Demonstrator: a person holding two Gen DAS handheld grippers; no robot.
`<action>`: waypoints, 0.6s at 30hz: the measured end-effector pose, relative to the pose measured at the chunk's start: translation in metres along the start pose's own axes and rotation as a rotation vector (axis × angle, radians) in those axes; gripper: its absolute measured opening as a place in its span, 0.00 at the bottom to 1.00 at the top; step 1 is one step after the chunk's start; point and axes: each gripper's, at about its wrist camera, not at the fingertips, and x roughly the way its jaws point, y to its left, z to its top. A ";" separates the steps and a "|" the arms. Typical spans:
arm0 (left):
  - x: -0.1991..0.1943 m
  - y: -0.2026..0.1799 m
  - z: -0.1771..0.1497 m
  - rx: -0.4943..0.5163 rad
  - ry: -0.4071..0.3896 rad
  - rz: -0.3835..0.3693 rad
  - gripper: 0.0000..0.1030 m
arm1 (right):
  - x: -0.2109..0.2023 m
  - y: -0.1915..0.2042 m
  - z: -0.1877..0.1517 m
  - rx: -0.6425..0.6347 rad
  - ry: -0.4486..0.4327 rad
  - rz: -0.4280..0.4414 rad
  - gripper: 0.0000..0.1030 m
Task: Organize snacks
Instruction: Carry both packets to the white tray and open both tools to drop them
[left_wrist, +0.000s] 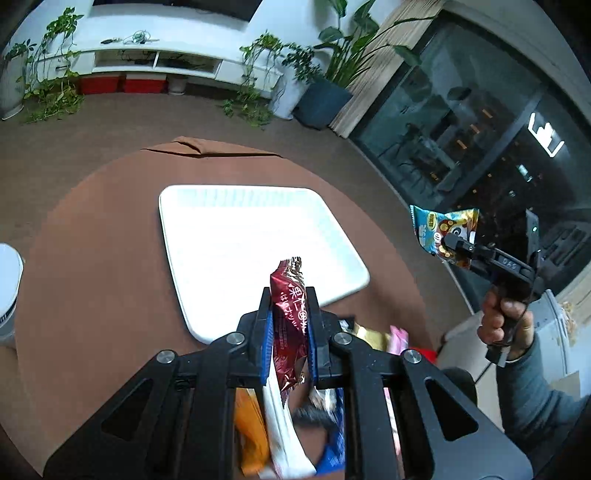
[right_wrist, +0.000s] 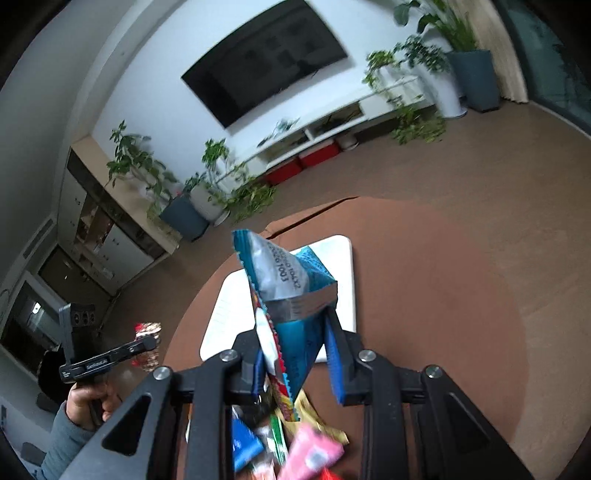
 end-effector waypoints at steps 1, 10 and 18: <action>0.008 0.003 0.011 -0.010 0.005 0.001 0.12 | 0.019 0.005 0.009 -0.006 0.040 0.028 0.29; 0.089 0.028 0.055 -0.095 0.114 0.008 0.12 | 0.135 0.013 0.020 0.095 0.283 0.210 0.29; 0.126 0.041 0.048 -0.146 0.153 0.058 0.13 | 0.192 -0.010 0.001 0.242 0.397 0.240 0.29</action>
